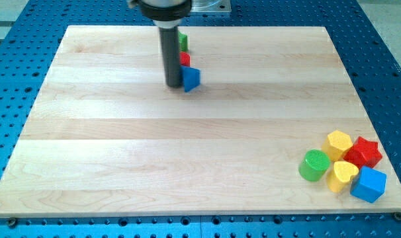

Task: Push the triangle into the red star and yellow hexagon

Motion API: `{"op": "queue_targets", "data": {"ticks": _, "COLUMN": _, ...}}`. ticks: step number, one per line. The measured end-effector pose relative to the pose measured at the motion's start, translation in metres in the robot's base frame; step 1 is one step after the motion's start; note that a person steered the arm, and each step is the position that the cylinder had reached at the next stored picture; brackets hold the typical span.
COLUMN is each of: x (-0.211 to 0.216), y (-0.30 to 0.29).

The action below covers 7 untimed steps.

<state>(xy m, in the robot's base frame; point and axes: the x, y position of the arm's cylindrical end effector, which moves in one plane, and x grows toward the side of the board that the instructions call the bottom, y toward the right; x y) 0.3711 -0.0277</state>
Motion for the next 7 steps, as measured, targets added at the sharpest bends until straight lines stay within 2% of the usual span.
{"op": "queue_targets", "data": {"ticks": 2, "x": -0.002, "y": 0.104}}
{"op": "queue_targets", "data": {"ticks": 3, "x": -0.036, "y": 0.165}}
{"op": "queue_targets", "data": {"ticks": 4, "x": -0.042, "y": 0.178}}
{"op": "queue_targets", "data": {"ticks": 6, "x": -0.004, "y": 0.183}}
{"op": "queue_targets", "data": {"ticks": 7, "x": -0.008, "y": 0.183}}
